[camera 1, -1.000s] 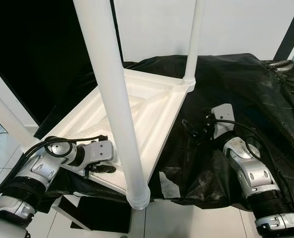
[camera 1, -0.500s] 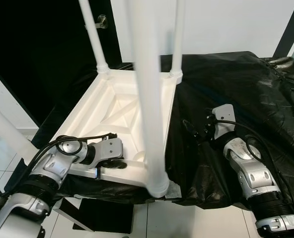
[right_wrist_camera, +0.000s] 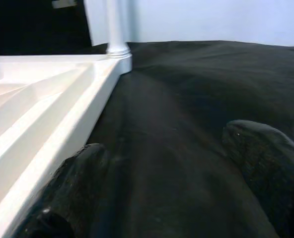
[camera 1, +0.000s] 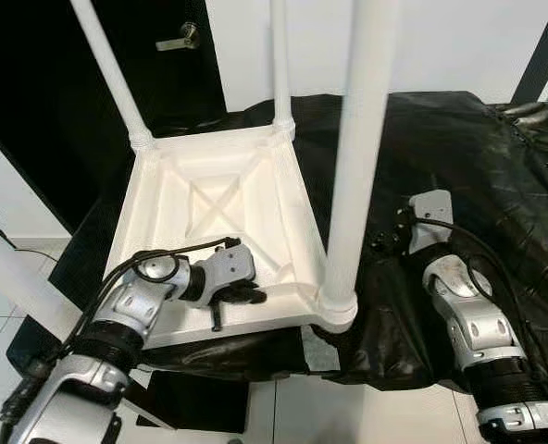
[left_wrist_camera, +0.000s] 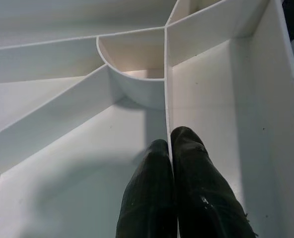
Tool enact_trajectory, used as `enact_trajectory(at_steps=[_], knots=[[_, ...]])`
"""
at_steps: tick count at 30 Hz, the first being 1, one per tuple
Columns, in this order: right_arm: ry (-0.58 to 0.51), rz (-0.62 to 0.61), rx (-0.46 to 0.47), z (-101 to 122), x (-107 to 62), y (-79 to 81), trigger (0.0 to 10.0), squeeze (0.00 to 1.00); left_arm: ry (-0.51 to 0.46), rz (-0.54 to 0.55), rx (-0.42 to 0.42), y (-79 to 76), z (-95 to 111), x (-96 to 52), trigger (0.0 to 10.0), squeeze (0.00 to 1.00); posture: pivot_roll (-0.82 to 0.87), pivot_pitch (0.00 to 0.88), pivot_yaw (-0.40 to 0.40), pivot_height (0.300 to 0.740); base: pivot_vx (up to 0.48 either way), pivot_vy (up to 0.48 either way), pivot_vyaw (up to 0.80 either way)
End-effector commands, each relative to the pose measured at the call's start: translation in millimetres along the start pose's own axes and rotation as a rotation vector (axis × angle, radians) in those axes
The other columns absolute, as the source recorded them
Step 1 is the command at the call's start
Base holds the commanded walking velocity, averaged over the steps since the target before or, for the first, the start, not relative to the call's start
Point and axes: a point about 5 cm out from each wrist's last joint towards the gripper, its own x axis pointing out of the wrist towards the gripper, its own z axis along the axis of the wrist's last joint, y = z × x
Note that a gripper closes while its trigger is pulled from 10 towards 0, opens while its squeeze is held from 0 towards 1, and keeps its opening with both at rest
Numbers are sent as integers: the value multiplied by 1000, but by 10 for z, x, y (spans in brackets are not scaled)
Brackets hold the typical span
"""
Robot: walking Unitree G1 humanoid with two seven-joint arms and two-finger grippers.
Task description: Building children table
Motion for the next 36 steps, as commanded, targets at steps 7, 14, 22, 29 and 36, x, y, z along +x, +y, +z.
enact_trajectory(at_steps=[7,14,22,29,36], knots=[[12,-62,31,-73,-60,-15,10000,0,-88,456,-113,321,32,-197,10000,1000,-59,0,60,740,0,0,0],[-24,-62,45,-75,-166,23,10000,0,-153,431,-125,264,59,-423,10000,0,-60,0,58,740,0,0,0],[-36,-35,77,-78,-225,104,10000,0,-162,450,-135,211,49,-670,10000,0,-39,0,40,740,0,0,0],[-60,0,97,-56,-274,163,10000,0,-316,571,-239,39,19,-1136,10000,0,-29,0,41,740,0,0,0],[-63,-6,107,-52,-271,181,10000,0,-527,748,-390,-134,56,-1330,10000,0,-18,0,43,740,0,0,0]])
